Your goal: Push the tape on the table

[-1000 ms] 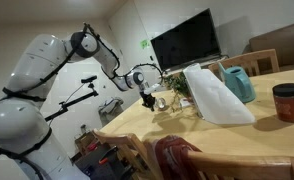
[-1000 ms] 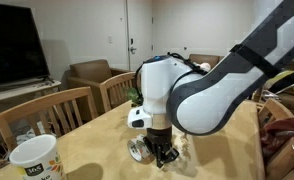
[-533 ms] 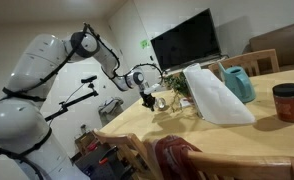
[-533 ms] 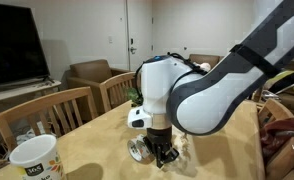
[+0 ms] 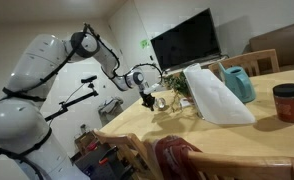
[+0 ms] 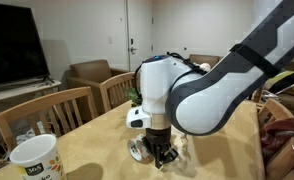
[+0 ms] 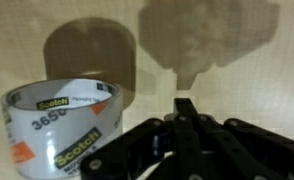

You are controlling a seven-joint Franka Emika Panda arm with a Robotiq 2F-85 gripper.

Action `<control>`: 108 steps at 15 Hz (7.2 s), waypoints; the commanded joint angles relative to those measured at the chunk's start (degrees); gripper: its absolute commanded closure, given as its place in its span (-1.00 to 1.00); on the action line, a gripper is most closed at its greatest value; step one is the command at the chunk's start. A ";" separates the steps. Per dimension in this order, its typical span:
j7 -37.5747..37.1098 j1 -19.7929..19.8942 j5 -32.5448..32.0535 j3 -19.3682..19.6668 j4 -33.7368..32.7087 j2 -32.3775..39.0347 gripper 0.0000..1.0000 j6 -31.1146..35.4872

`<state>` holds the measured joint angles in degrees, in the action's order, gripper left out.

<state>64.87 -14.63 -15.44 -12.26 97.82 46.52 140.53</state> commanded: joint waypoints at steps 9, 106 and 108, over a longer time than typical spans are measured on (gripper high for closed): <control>-2.55 -2.58 -0.15 -0.10 -13.59 4.27 1.00 -7.34; -13.49 -9.89 -4.09 5.07 -45.62 20.06 1.00 -34.06; -14.23 -9.57 -3.74 4.98 -44.98 20.14 1.00 -31.63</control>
<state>52.65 -24.99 -20.17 -6.85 52.02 66.77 105.53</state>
